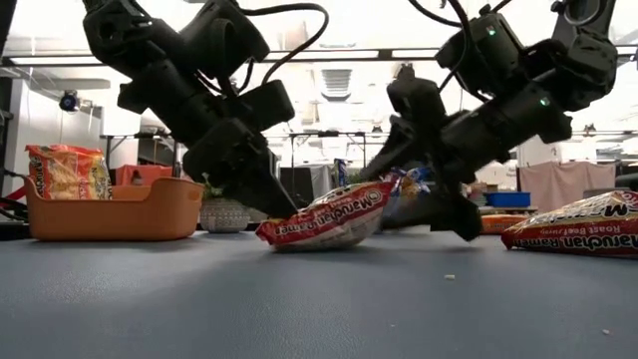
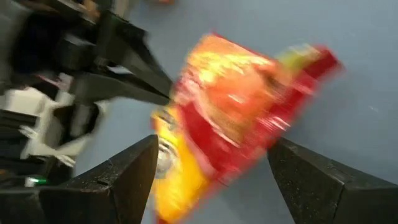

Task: Sort Maruchan noodles
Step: Put the red noodle pack into the gray bin

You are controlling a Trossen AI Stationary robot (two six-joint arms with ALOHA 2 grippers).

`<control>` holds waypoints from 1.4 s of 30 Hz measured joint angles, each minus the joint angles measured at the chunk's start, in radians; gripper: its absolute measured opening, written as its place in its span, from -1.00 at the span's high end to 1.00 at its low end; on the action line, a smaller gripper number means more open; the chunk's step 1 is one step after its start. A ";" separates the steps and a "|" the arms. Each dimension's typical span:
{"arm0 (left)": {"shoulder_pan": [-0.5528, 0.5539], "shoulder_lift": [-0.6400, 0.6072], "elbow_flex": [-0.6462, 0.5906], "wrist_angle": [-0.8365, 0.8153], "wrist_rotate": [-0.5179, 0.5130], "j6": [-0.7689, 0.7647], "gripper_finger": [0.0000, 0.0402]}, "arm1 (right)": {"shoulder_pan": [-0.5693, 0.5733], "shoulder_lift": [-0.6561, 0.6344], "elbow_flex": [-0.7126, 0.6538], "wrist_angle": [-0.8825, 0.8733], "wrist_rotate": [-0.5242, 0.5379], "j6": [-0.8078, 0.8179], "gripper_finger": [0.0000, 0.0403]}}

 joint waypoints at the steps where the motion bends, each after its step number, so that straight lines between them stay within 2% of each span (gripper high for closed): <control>1: 0.000 0.000 0.000 0.006 0.001 0.000 1.00 | 0.000 0.003 0.008 0.007 0.000 -0.008 -0.43; 12: 0.000 0.012 0.000 0.027 0.006 -0.008 1.00 | -0.013 0.095 0.085 0.000 -0.001 -0.059 -0.44; 17: 0.000 0.013 0.000 0.030 0.007 -0.016 1.00 | -0.016 0.119 0.110 0.002 0.001 -0.075 -0.37; 29: -0.004 -0.010 0.000 0.015 0.012 -0.013 1.00 | -0.016 0.108 0.111 -0.003 0.000 -0.110 0.20; 36: -0.006 -0.143 0.000 -0.116 0.019 0.074 1.00 | -0.011 0.100 0.111 0.001 0.016 -0.259 0.50; 42: -0.002 -0.270 -0.003 -0.065 0.020 0.109 1.00 | 0.000 0.095 0.122 0.001 0.023 -0.397 0.67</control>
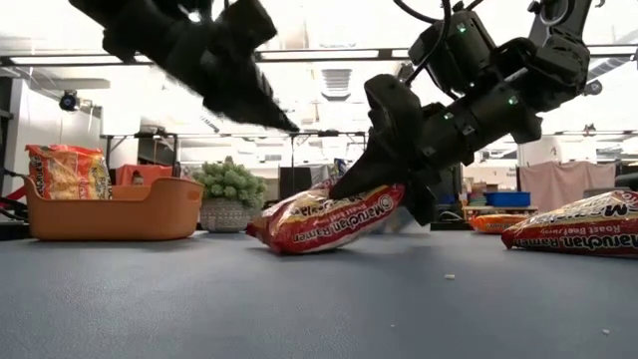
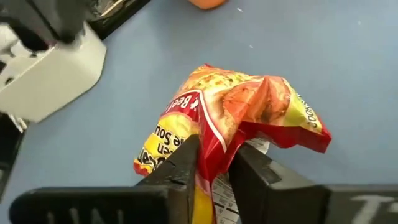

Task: Sort Maruchan noodles
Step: Put the red noodle pack into the gray bin

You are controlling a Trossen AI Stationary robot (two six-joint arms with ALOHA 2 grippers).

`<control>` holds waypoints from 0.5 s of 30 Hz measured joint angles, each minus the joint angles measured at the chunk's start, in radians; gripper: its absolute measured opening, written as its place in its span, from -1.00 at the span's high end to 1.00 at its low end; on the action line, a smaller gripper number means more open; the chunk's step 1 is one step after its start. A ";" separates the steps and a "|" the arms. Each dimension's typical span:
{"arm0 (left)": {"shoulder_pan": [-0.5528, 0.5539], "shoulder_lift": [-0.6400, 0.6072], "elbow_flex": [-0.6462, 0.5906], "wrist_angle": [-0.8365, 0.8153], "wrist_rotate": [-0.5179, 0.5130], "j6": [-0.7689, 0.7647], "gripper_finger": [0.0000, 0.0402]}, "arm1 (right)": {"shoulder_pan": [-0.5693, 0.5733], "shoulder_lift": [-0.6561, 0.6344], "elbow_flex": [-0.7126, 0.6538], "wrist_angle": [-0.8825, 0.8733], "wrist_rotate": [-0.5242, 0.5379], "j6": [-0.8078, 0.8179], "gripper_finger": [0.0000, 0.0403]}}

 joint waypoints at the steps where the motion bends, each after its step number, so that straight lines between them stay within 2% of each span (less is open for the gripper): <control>1: 0.002 -0.012 -0.004 0.015 0.000 0.000 0.99 | 0.006 0.000 0.005 -0.001 0.001 -0.030 0.69; 4: 0.015 -0.029 -0.012 0.041 0.022 -0.014 0.90 | 0.028 0.000 0.024 -0.002 0.000 -0.128 0.72; 7: 0.030 -0.027 -0.026 0.046 0.058 -0.066 0.73 | 0.057 -0.001 0.050 -0.003 0.001 -0.236 0.72; 11: 0.037 0.006 -0.076 0.165 0.074 -0.113 0.39 | 0.092 -0.001 0.078 -0.018 0.002 -0.357 0.72; 15: 0.036 0.046 -0.123 0.290 0.074 -0.162 0.02 | 0.106 -0.002 0.105 -0.070 0.006 -0.407 0.72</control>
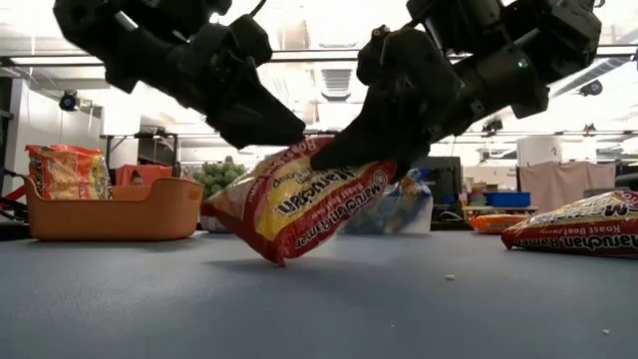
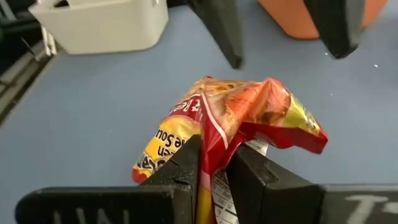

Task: Sort Maruchan noodles
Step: Put the red noodle pack into the gray bin

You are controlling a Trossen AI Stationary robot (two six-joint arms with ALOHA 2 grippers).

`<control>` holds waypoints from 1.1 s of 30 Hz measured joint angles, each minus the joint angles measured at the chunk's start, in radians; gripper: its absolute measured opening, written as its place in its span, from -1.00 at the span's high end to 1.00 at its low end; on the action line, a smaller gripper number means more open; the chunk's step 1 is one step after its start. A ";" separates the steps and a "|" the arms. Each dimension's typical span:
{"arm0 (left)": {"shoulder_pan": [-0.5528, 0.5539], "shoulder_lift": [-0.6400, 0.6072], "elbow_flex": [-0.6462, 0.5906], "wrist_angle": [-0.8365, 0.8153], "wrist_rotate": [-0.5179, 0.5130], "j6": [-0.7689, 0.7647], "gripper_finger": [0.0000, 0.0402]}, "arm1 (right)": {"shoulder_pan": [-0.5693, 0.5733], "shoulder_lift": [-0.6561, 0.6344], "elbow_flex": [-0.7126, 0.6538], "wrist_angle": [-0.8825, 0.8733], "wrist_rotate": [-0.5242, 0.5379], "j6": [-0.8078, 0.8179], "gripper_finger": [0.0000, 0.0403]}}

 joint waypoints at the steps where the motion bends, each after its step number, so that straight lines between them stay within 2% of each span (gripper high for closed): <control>1: 0.000 0.010 -0.009 0.037 0.000 -0.009 -0.07 | 0.000 0.000 0.004 -0.015 0.004 -0.003 0.72; 5: 0.000 0.049 -0.030 0.110 0.002 -0.047 -0.35 | 0.003 0.000 0.015 -0.054 0.029 -0.017 0.72; 8: -0.001 0.092 -0.030 0.142 0.004 -0.062 -0.45 | 0.004 0.000 0.015 -0.052 0.029 -0.028 0.72; 13: 0.002 0.181 -0.031 0.222 0.008 -0.080 -0.47 | 0.004 0.000 0.015 -0.058 0.028 -0.041 0.72; 17: 0.002 0.208 -0.030 0.260 0.016 -0.080 -0.39 | 0.004 0.000 0.015 -0.063 0.026 -0.041 0.72; 22: 0.001 0.209 -0.030 0.259 0.022 -0.077 -0.12 | 0.004 0.000 0.015 -0.067 0.027 -0.041 0.72; 28: 0.000 0.208 -0.030 0.258 0.036 -0.070 0.44 | 0.003 0.000 0.025 -0.080 0.025 0.028 0.65; 33: -0.010 0.197 -0.030 0.260 0.085 -0.041 0.92 | 0.003 -0.012 0.078 -0.170 -0.019 0.088 0.44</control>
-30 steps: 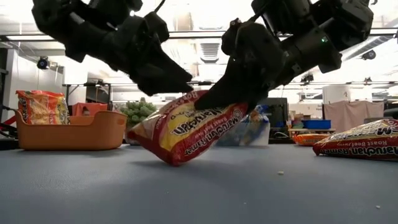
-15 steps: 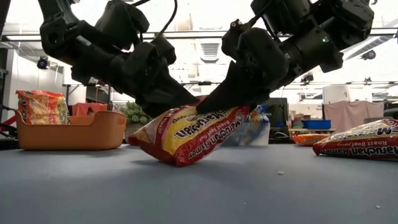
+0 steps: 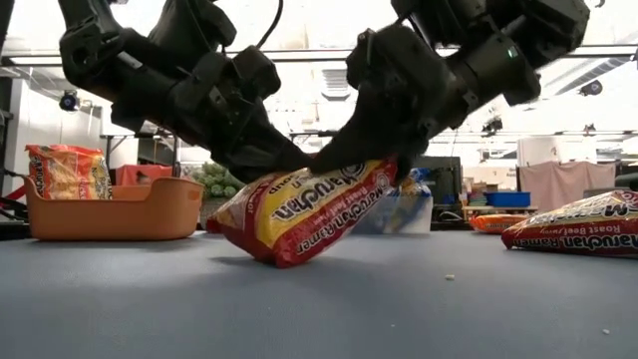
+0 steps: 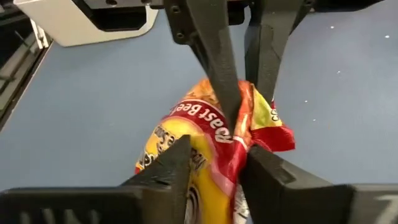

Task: Sort Maruchan noodles
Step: Put the red noodle pack into the gray bin

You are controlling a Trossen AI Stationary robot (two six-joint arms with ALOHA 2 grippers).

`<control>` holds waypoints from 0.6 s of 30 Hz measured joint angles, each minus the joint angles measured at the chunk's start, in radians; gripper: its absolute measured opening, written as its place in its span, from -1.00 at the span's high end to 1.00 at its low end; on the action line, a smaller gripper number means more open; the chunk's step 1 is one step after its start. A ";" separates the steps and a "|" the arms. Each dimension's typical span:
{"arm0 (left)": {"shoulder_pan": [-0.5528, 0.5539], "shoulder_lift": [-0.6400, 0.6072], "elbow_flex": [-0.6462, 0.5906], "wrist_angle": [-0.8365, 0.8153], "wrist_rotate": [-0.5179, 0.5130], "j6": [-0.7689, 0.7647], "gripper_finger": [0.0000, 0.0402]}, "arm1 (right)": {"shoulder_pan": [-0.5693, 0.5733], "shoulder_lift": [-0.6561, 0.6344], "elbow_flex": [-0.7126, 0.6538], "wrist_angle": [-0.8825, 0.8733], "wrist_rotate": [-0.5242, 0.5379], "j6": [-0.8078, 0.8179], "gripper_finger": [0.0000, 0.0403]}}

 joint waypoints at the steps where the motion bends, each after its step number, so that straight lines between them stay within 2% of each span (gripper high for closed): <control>1: -0.001 -0.004 0.000 0.000 0.002 0.000 0.96 | 0.000 -0.008 0.016 -0.041 -0.001 0.004 0.38; 6: -0.012 -0.045 0.000 -0.003 0.006 0.000 0.95 | 0.000 -0.059 0.131 -0.287 -0.018 0.008 0.10; 11: -0.033 -0.161 0.000 -0.031 0.016 0.011 0.99 | 0.002 -0.118 0.273 -0.525 -0.025 0.012 -0.09; 18: -0.074 -0.355 0.000 -0.218 -0.007 0.006 1.00 | 0.001 -0.209 0.343 -0.532 0.003 -0.010 -0.22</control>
